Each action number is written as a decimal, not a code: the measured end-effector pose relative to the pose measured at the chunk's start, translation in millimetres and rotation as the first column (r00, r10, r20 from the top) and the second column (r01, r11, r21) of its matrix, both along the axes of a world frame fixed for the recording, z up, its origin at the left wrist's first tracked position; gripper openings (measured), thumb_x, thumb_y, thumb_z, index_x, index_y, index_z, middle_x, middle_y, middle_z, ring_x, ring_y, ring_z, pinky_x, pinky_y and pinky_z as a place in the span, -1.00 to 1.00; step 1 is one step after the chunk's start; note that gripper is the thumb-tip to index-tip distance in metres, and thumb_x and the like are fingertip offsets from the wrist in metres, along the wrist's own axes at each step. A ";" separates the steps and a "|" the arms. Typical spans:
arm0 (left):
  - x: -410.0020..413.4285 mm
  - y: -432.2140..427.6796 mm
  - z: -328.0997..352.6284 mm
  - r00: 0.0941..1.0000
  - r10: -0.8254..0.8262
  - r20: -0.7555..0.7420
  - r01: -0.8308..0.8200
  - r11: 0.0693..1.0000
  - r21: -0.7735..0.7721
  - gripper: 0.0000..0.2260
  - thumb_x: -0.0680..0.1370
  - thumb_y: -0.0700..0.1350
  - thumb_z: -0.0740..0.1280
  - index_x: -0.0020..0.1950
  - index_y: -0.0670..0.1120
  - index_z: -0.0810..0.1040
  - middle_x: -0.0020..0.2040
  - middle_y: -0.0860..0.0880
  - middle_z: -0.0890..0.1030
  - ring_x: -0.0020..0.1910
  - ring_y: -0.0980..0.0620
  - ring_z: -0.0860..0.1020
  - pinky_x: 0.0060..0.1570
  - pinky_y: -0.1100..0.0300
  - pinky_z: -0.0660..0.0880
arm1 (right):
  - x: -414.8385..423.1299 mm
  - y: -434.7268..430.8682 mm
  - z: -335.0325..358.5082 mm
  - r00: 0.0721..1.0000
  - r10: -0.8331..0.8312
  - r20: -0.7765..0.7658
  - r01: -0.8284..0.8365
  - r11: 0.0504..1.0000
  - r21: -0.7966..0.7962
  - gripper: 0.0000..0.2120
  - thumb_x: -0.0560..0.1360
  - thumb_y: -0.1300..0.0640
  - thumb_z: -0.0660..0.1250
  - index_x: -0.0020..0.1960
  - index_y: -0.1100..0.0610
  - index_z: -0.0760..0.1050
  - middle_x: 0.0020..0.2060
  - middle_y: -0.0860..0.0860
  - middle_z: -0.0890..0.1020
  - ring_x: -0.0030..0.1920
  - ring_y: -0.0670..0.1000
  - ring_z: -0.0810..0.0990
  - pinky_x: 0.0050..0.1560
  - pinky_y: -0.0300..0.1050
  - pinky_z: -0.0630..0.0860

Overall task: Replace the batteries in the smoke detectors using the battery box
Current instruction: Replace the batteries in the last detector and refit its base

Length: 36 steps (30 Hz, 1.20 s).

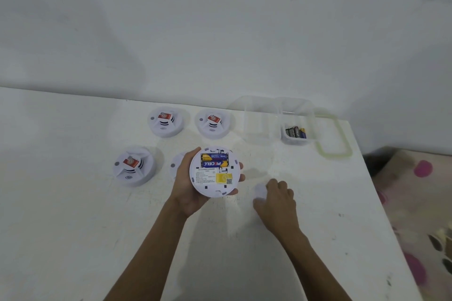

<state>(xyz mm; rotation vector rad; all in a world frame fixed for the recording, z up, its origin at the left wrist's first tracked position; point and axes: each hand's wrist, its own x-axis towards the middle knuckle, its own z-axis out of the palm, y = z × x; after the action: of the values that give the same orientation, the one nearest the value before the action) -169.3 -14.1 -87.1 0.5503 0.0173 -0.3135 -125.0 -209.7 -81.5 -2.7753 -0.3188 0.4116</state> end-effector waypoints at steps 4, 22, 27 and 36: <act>-2.0 -1.8 -0.6 0.999 -0.032 -0.023 0.031 0.999 -0.038 -0.43 0.60 0.14 0.11 0.48 -0.20 0.22 0.45 -0.26 0.30 0.43 -0.30 0.25 0.42 -0.18 0.14 | 2.4 2.0 7.2 0.999 -0.023 0.033 0.012 0.958 0.287 -0.61 0.52 0.25 0.27 -0.34 0.03 0.14 -0.34 -0.07 0.29 -0.33 -0.10 0.29 -0.29 -0.33 0.26; -6.5 -18.4 17.5 0.857 0.516 -0.012 -0.494 0.826 0.270 -0.67 0.53 0.09 0.18 -0.21 0.08 0.73 -0.21 -0.01 0.71 -0.23 0.05 0.67 -0.25 0.21 0.61 | -21.0 57.6 63.4 0.806 0.100 0.583 -0.329 0.895 0.301 -0.50 0.30 -0.26 0.38 0.11 0.00 0.41 -0.02 0.05 0.65 -0.07 0.06 0.61 -0.10 -0.11 0.58; -10.6 -21.5 23.5 0.865 0.492 0.103 -0.496 0.805 0.325 -0.68 0.14 0.30 0.50 -0.21 0.19 0.70 -0.19 0.11 0.71 -0.19 0.14 0.67 -0.24 0.28 0.59 | -20.7 68.5 51.4 0.719 0.155 0.678 -0.366 0.913 0.179 -0.53 0.29 -0.24 0.48 0.01 0.09 0.59 -0.02 0.13 0.64 -0.10 0.14 0.63 -0.13 0.00 0.64; -10.0 -28.2 39.8 0.828 0.545 -0.134 -0.486 0.815 0.316 -0.32 0.66 -0.06 -0.14 -0.36 0.12 0.71 -0.31 0.05 0.70 -0.32 0.11 0.67 -0.39 0.26 0.58 | -28.8 71.5 50.0 0.776 0.134 0.616 -0.366 0.891 0.268 -0.57 0.44 -0.26 0.19 0.13 0.02 0.43 0.01 0.11 0.63 -0.06 0.11 0.62 -0.08 -0.03 0.60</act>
<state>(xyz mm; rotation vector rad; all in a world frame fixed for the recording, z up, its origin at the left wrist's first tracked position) -179.2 -42.2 -47.3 0.7552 0.4276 0.1743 -153.8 -138.3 -31.5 -2.4028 -0.8330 -0.4397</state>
